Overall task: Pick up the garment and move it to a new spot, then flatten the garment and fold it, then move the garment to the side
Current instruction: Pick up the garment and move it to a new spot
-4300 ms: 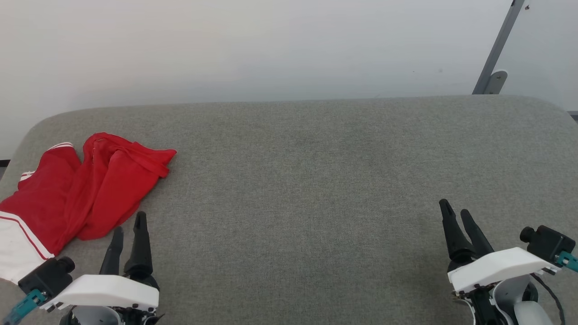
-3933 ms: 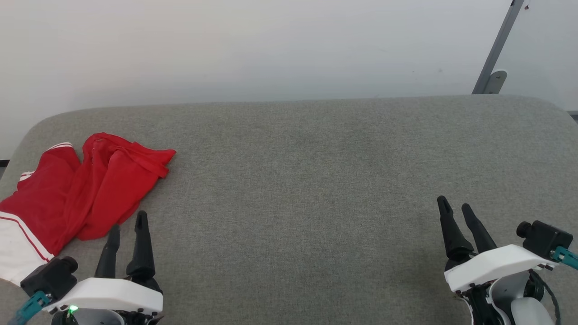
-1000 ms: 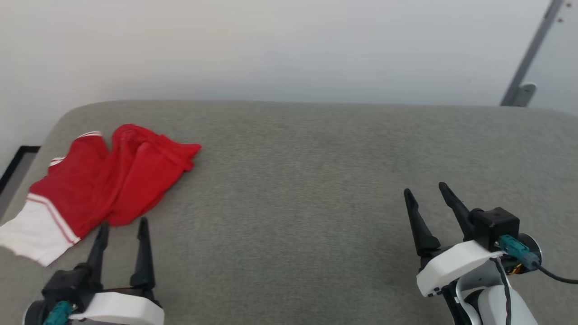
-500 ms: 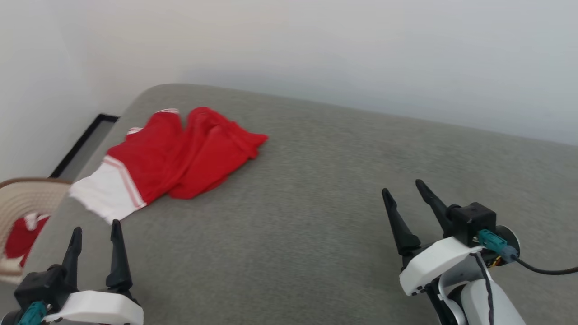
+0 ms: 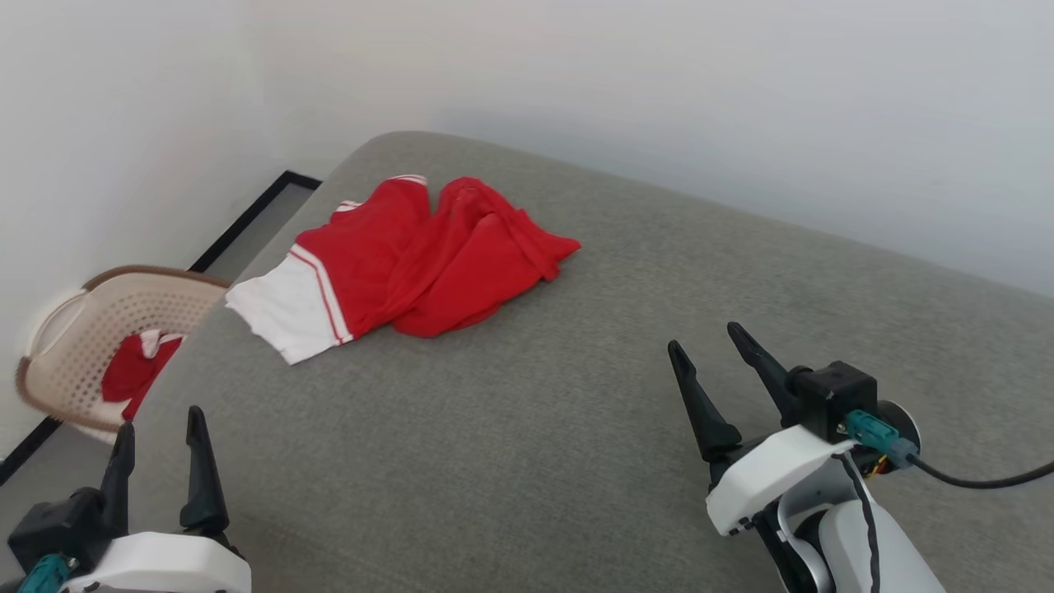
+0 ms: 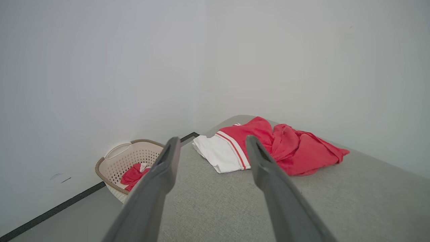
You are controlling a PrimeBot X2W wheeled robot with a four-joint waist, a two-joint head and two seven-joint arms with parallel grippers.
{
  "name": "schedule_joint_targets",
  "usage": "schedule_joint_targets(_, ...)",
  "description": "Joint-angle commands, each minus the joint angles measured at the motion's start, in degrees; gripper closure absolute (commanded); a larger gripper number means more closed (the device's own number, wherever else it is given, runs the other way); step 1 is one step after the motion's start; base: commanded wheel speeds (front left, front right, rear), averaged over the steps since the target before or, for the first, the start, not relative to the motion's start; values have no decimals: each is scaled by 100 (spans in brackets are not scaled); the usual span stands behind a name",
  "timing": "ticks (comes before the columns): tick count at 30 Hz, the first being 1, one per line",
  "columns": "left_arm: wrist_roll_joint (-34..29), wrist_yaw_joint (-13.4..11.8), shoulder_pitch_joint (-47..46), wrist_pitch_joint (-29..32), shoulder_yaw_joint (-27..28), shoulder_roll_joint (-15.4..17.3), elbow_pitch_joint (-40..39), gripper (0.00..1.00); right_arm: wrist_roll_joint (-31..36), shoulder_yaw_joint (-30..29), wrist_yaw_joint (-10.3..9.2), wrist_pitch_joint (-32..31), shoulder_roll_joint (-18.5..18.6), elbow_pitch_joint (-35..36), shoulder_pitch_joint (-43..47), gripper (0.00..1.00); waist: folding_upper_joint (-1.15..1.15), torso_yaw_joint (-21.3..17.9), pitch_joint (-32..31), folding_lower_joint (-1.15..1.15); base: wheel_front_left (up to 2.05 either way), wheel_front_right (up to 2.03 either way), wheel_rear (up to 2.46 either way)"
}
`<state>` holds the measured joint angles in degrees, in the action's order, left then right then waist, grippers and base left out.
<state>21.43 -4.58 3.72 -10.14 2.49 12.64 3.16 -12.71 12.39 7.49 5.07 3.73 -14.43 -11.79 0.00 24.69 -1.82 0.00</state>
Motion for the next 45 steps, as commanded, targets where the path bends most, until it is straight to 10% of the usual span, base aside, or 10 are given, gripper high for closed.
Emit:
schedule_joint_targets(1,33,-22,-66,-13,14,8,1,0,-37,-4,0,32,-14,-11,-56,0,0,60,43,0,0,0,0)
schedule_joint_targets(16,390,354,-1307,-75,-4,150,658,0,68,-187,0,-93,44,120,-323,0,0,-89,586,0,0,0,0)
schedule_joint_targets(31,712,1061,-3477,-36,-174,716,2624,0,301,-374,0,-334,250,615,-836,0,0,-686,1695,0,0,0,0)
schedule_joint_targets(45,1365,1196,-5472,888,-896,1052,4761,0,442,-341,0,-749,476,1362,-1218,0,0,-1139,2872,0,0,0,0)
